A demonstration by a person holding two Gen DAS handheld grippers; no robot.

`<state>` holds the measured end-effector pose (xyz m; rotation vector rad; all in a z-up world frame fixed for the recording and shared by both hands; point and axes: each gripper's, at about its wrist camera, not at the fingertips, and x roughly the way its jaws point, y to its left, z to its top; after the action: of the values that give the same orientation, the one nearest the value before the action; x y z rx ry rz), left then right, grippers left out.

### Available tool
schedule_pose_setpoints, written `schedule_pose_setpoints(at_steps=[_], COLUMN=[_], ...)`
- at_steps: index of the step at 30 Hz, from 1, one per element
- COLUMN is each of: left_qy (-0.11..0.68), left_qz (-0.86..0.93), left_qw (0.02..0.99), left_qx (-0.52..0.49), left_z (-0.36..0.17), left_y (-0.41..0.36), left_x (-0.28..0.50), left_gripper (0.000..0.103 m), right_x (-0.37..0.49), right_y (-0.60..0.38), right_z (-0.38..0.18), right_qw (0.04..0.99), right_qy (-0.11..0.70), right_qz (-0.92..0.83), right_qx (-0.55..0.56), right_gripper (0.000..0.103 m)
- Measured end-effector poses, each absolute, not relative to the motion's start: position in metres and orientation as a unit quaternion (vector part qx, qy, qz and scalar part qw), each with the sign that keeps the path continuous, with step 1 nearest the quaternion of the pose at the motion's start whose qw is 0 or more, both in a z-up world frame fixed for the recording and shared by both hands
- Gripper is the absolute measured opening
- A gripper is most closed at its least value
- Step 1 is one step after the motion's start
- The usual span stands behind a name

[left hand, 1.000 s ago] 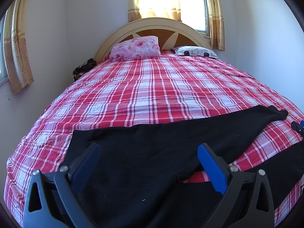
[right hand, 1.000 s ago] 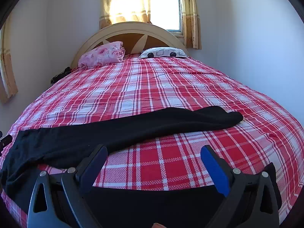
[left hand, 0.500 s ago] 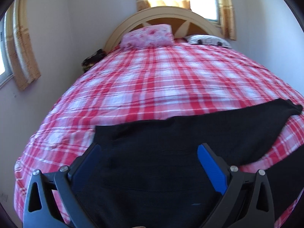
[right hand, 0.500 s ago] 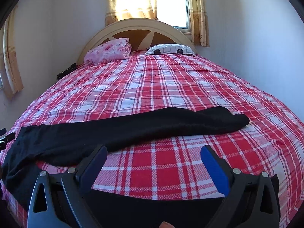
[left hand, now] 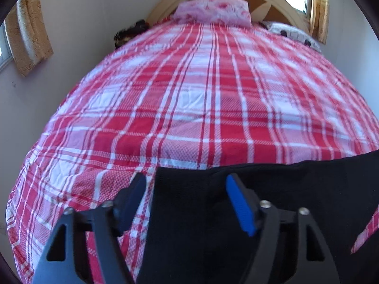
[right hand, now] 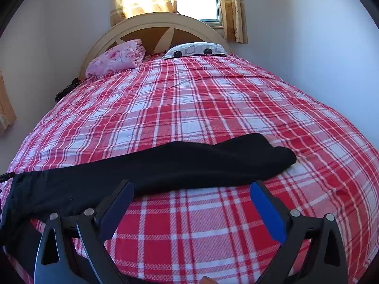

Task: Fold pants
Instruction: 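Lower both tools onto the pant legs and close both grippers on the cuffs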

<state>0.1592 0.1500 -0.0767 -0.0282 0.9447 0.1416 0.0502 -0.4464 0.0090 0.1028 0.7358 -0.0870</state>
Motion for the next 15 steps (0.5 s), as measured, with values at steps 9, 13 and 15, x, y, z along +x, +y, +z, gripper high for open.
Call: schedule_pose_setpoints(at_steps=[9, 13, 15], left_qy=[0.481, 0.486, 0.488], left_qz=[0.036, 0.021, 0.016], left_qw=[0.872, 0.87, 0.869], left_qx=[-0.081, -0.078, -0.072], left_z=[-0.094, -0.093, -0.093], left_y=[0.169, 0.168, 0.166], left_x=[0.156, 0.161, 0.164], left_gripper=[0.047, 0.036, 0.034], right_x=[0.1, 0.139, 0.158], right_y=[-0.536, -0.566, -0.576], right_z=[0.025, 0.007, -0.005], right_qw=[0.917, 0.902, 0.895], right_qy=[0.38, 0.414, 0.43], right_qz=[-0.111, -0.105, -0.102], right_qx=[0.054, 0.064, 0.066], right_gripper=[0.084, 0.077, 0.077])
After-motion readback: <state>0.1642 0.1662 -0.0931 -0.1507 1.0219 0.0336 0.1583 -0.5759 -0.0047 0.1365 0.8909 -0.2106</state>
